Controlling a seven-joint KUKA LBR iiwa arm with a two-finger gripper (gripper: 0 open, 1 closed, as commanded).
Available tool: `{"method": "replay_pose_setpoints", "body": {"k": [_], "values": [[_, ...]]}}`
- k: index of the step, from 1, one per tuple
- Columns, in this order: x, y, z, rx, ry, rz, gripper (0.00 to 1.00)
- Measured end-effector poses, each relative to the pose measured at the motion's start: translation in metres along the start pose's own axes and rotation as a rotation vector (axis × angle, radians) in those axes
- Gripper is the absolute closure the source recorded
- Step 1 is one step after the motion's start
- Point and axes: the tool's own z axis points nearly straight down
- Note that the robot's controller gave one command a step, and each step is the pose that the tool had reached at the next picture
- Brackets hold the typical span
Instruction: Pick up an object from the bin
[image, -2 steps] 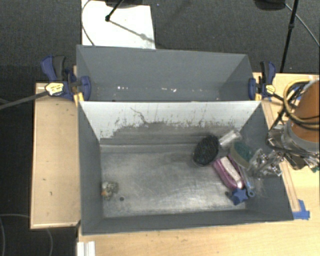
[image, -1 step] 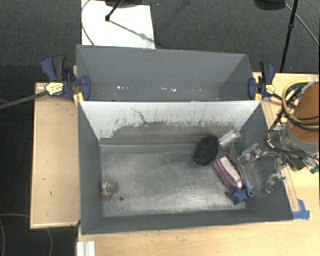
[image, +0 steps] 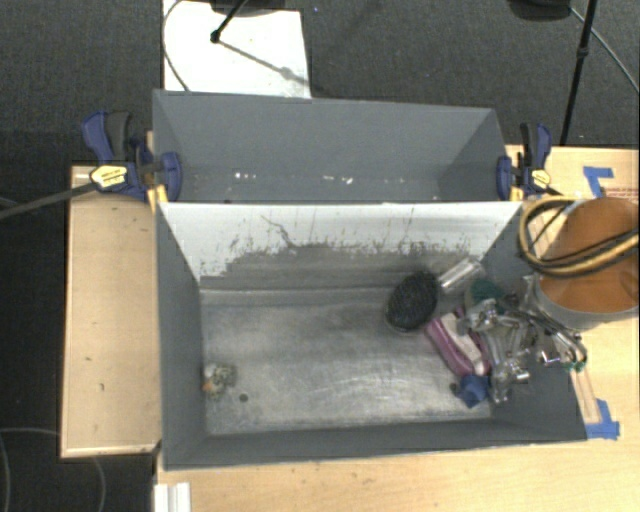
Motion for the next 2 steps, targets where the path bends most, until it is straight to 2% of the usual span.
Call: {"method": "replay_pose_setpoints", "body": {"k": [1, 2], "values": [[-0.043, 0.004, -0.037, 0.0, -0.004, 0.017, 0.0], [-0.079, 0.044, 0.008, -0.005, 0.008, 0.299, 0.0]]}}
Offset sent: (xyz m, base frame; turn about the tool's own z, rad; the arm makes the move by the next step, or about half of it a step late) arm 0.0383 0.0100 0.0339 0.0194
